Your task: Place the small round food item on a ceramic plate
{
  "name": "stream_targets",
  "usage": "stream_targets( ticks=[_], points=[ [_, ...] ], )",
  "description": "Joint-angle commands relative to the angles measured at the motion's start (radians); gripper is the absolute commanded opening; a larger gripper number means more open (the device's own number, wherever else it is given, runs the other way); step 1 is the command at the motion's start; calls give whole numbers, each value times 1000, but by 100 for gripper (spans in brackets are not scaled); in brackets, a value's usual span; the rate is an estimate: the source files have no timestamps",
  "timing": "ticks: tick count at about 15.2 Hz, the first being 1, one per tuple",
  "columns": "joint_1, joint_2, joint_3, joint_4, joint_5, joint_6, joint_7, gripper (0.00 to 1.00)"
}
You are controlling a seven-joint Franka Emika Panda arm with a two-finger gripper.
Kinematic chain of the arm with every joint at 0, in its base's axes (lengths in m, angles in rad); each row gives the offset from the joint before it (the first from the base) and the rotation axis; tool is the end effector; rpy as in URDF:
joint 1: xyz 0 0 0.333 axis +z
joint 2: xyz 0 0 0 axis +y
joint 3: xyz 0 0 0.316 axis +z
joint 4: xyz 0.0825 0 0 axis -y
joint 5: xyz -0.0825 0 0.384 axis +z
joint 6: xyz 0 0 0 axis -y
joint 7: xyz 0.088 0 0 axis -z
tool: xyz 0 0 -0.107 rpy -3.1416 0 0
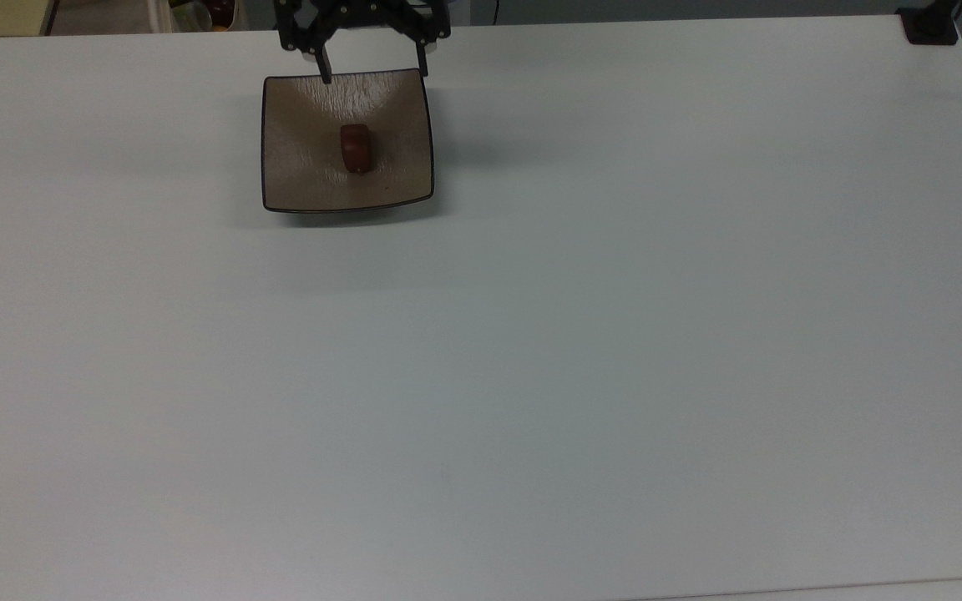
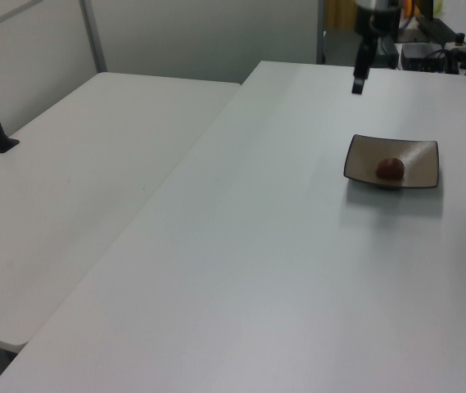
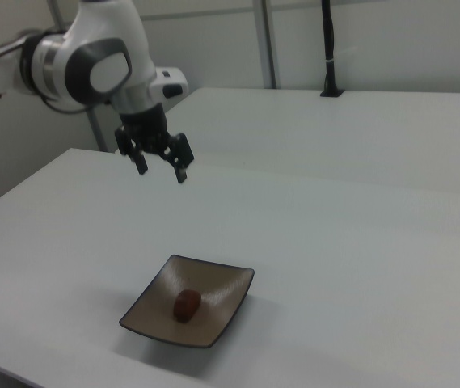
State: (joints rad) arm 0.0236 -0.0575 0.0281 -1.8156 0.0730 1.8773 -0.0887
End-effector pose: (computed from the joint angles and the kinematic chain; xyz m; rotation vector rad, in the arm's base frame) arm 0.5559 0.0346 0.5672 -3.0633 -0.1880 -0.1850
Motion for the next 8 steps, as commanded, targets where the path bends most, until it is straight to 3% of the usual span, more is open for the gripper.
stream_targets(
  ticks=[1, 4, 8],
  points=[
    [13, 71, -4, 168, 47, -118, 108, 100],
    [27, 73, 4, 202, 48, -139, 152, 100],
    [29, 76, 10, 200, 47, -126, 57, 100]
  ],
)
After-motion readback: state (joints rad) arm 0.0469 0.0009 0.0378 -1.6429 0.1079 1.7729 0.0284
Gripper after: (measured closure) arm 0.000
